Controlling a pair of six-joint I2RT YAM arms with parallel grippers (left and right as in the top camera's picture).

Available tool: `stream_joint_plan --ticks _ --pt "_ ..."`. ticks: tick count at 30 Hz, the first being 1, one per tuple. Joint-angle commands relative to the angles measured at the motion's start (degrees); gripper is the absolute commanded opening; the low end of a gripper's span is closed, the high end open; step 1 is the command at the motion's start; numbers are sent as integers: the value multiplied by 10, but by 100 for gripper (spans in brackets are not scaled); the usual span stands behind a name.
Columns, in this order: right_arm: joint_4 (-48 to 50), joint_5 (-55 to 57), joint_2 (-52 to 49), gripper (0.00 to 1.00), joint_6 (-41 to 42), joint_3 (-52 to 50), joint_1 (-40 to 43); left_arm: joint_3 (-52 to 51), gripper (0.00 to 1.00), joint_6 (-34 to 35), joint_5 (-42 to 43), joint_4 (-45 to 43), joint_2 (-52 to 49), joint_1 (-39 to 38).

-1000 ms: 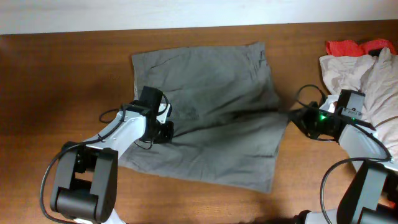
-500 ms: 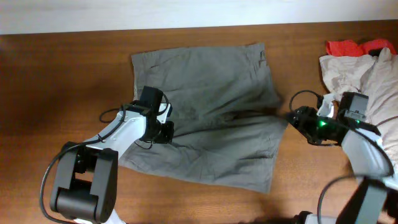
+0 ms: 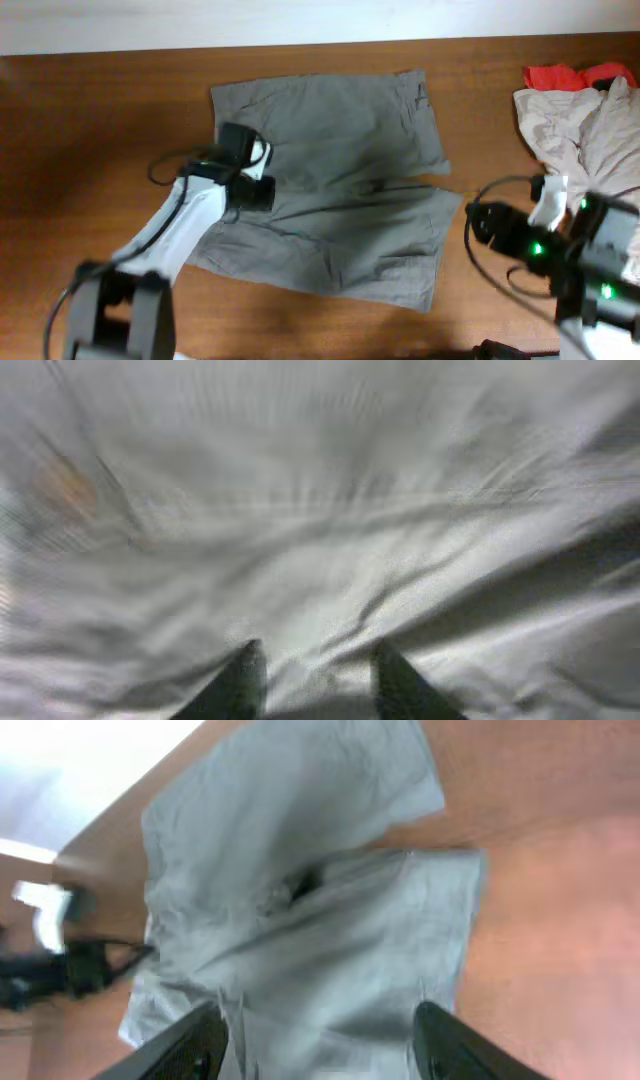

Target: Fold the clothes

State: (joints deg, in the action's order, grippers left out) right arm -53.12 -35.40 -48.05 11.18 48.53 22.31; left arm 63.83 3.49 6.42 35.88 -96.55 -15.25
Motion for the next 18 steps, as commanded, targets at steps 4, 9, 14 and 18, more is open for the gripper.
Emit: stream_joint_plan --ticks 4,9,14,18 --pt "-136 77 51 65 17 6 2 19 56 -110 -13 -38 64 4" --pt "-193 93 31 65 17 -10 2 19 56 -109 -3 -41 49 4" --pt "-205 87 -4 63 16 -52 2 19 49 -109 2 -40 33 4" --pt "-200 18 -36 52 -40 -83 1 19 21 -110 -34 -41 2 4"
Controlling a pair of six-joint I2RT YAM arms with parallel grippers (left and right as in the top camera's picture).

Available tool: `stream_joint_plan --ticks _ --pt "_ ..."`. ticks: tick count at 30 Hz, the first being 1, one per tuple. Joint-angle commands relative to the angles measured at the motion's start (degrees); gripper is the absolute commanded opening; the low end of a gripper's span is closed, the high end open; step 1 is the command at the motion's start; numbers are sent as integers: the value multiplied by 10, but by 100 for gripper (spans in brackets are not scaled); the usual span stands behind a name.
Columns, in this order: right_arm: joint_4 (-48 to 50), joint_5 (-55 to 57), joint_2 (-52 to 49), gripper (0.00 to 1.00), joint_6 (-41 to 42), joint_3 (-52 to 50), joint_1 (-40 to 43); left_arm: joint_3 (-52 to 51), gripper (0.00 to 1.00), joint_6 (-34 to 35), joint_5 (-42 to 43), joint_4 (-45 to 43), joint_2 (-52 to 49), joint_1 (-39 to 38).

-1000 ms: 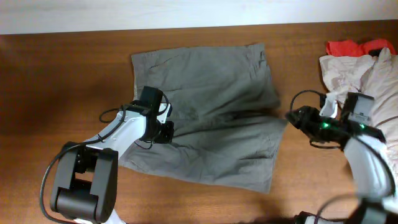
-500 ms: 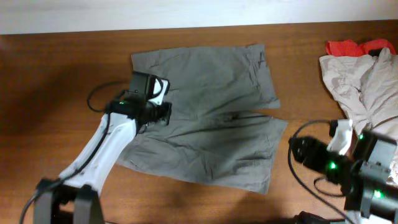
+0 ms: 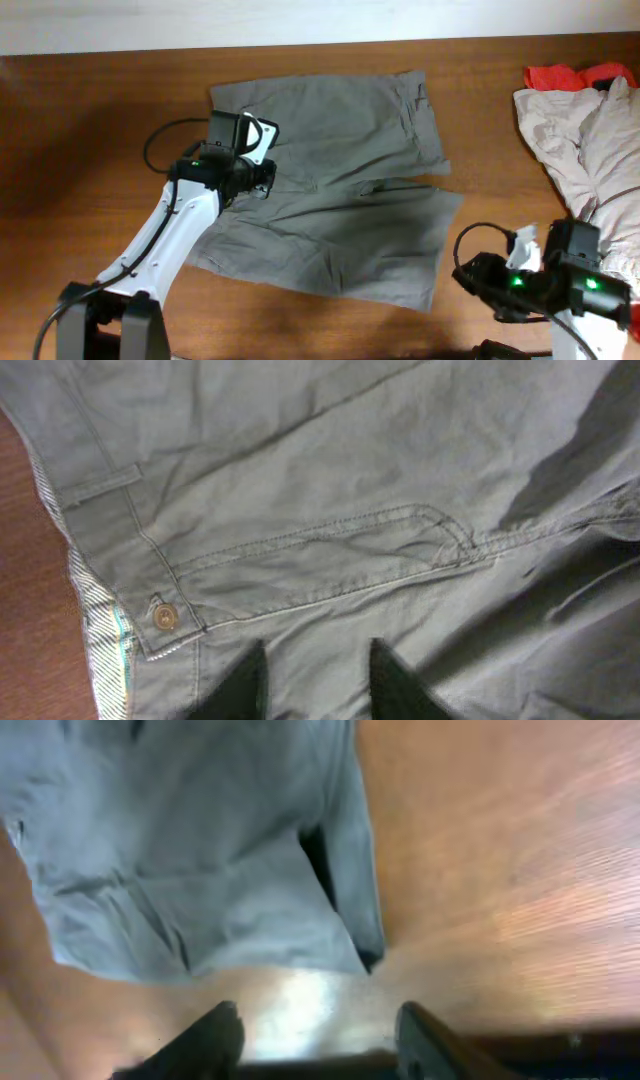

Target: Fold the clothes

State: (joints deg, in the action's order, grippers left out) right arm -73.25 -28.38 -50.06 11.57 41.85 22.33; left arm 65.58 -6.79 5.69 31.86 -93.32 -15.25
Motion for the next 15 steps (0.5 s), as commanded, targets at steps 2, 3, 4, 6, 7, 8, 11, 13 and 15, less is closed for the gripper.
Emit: stream_joint_plan --ticks 2,3,4,6,7,8,11,13,15 --pt "2 -67 -23 53 -63 -17 -5 2 20 -7 -43 -2 -46 5" --pt "2 -71 -25 53 -69 -17 -11 2 19 -7 -42 -4 -56 8" --pt "2 -70 -25 54 -69 -17 -20 2 18 -6 -38 -7 -62 10" --pt "7 -70 -25 55 -69 -17 -52 2 18 -6 -21 -20 -78 18" --pt "12 -70 -25 55 -66 -17 -67 2 18 -6 -21 -24 -80 21" --pt "17 -71 -25 55 -66 -17 -83 2 17 -6 -21 -25 -80 24" --pt "33 -70 -25 55 -59 -17 -132 4 17 4 -21 -26 -79 38" --pt "46 -70 -25 55 -50 -17 -163 7 17 25 -20 -22 -79 50" --pt "65 -67 -25 56 -37 -17 -199 14 17 38 -9 0 -78 67"
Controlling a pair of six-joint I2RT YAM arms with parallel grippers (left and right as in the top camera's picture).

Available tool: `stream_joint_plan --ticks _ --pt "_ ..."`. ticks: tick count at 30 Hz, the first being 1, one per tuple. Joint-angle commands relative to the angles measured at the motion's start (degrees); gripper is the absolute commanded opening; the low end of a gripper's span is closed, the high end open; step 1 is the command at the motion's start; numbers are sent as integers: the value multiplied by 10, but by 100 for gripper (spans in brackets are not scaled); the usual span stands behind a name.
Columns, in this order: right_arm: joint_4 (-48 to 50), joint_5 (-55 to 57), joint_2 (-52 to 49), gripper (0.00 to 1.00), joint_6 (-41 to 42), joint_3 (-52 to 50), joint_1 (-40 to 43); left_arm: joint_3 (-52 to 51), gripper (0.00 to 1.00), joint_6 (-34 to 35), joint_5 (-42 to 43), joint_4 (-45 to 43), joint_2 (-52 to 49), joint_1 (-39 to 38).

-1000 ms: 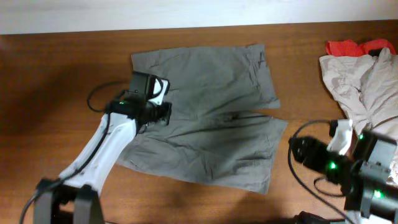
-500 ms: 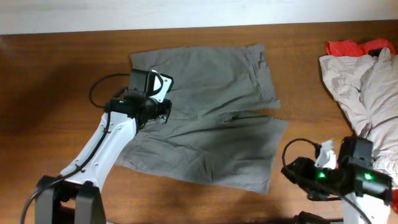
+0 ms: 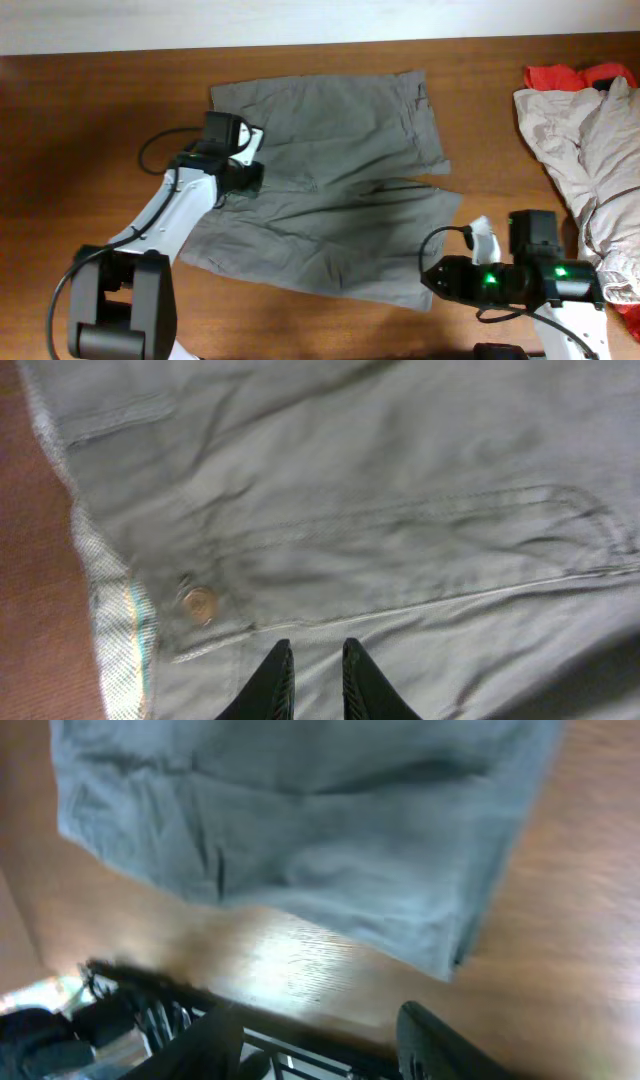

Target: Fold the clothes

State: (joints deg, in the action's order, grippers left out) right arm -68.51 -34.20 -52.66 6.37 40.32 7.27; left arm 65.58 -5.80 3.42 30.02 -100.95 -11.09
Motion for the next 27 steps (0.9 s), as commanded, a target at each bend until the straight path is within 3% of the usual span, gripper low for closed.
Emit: stream_joint_plan --ticks 1,3,5,7,10,11,12,17,27 --pt "29 1 1 58 28 -1 -71 17 17 28 24 27 -1 35" --pt "48 26 1 60 52 -1 -107 19 22 27 42 37 1 56" --pt "70 52 1 63 83 -1 -151 20 34 20 52 33 2 79" --pt "85 84 -5 64 122 -1 -191 20 37 -13 72 27 2 104" --pt "90 156 -30 64 200 -1 -249 20 36 -39 128 26 -3 129" --pt "92 191 -56 63 228 -1 -273 20 28 -69 166 24 -10 132" --pt "96 206 -72 61 237 -1 -281 20 27 -81 169 21 -13 131" --pt "129 221 -160 48 242 -1 -286 20 25 -130 167 9 -42 109" --pt "151 208 -267 44 211 -2 -286 20 21 -129 130 -33 -102 97"
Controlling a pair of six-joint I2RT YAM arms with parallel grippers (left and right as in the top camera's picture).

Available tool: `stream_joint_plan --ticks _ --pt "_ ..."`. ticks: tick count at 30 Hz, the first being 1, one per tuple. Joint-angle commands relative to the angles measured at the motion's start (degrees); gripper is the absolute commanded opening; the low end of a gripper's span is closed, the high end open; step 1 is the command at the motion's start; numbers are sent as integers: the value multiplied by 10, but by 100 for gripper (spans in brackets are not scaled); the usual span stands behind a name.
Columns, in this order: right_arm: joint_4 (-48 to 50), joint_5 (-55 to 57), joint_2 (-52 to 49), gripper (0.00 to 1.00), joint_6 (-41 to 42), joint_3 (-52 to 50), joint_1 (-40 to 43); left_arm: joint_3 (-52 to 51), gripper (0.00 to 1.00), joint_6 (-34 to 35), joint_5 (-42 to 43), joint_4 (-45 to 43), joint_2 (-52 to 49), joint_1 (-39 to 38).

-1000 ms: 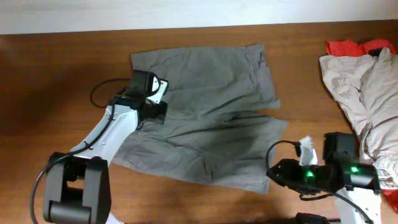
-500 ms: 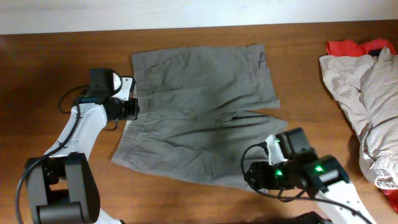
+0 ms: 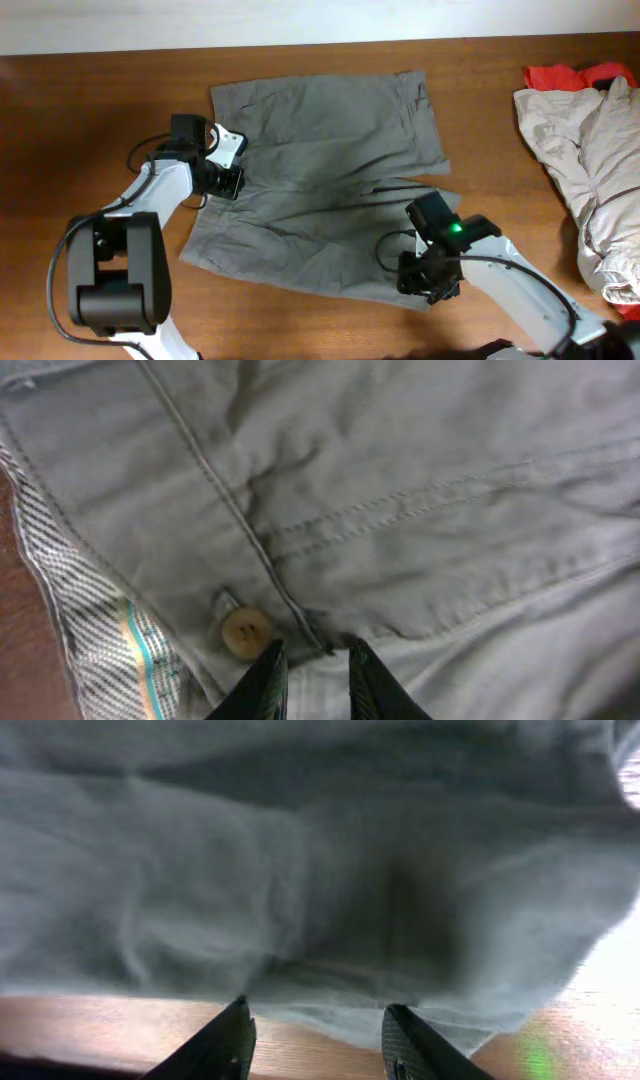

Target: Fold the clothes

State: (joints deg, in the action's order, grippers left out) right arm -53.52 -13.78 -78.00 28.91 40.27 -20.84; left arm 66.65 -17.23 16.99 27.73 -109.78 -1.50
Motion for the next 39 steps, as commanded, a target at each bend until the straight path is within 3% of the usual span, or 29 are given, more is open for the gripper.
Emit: stream_joint_plan --ticks 1,6,12,22,29,35,39 --pt "0 4 -19 41 -14 -1 -5 9 21 -15 -10 -15 -17 2" --pt "-5 15 -43 33 4 -2 -5 9 20 -13 -54 -24 -38 2" --pt "-33 50 -50 32 51 -8 -5 9 16 26 -125 -37 -45 2" --pt "-44 55 -50 32 51 -12 -5 28 17 61 -123 -37 -41 10" --pt "-53 56 -50 33 61 -12 -5 123 23 81 -123 74 -3 11" --pt "-51 57 -36 37 54 -12 -7 166 39 94 -124 131 38 12" --pt "-47 57 27 40 56 -8 -6 167 45 159 -130 135 70 32"
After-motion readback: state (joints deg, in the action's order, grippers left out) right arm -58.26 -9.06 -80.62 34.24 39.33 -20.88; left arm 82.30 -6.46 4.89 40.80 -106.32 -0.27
